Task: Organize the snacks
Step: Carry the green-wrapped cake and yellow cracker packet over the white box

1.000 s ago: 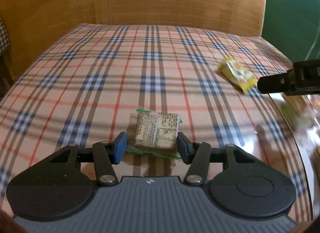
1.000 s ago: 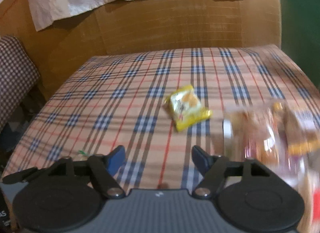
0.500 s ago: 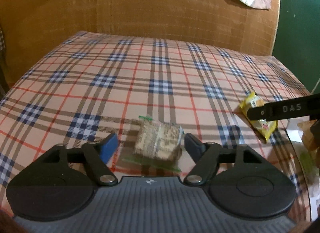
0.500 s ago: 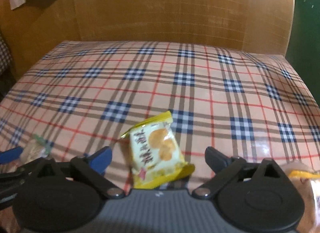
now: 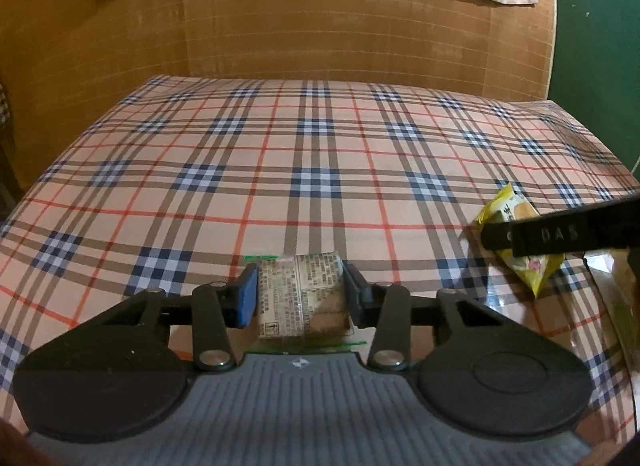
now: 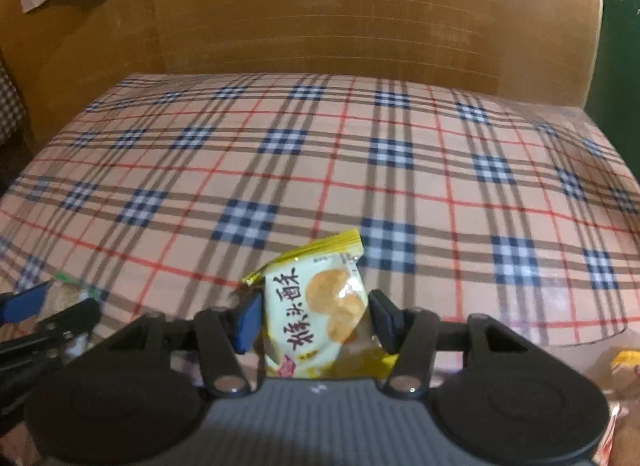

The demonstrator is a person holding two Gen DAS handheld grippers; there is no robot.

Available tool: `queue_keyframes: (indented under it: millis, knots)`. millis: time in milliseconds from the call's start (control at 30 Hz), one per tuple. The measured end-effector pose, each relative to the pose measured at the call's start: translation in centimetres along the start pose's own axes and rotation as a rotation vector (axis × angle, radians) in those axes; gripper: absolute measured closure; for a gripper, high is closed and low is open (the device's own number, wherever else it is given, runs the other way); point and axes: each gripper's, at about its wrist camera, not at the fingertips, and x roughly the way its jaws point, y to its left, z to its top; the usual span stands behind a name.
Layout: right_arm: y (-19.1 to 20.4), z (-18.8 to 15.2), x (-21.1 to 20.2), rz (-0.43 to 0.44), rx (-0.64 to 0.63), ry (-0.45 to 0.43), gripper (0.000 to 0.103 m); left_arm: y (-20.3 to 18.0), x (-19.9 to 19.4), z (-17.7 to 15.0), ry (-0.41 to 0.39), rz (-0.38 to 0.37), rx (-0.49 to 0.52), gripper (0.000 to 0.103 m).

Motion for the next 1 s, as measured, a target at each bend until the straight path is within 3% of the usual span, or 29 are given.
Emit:
queue_keyframes:
  millis: [267, 500, 1000]
  knots:
    - [1.6, -1.5, -3.3, 0.079, 0.010, -0.033, 0.048, -0.2, -3.2, 0.4, -0.009, 0.013, -0.020, 0.052]
    - [1.7, -2.5, -8.7, 0.123, 0.042, -0.083, 0.048, -1.1, -7.8, 0.0, -0.009, 0.017, -0.050, 0.052]
    - [-0.9, -8.0, -18.6, 0.110, 0.094, -0.160, 0.048, -5.0, -18.4, -2.5, -0.046, -0.023, -0.022, 0.052]
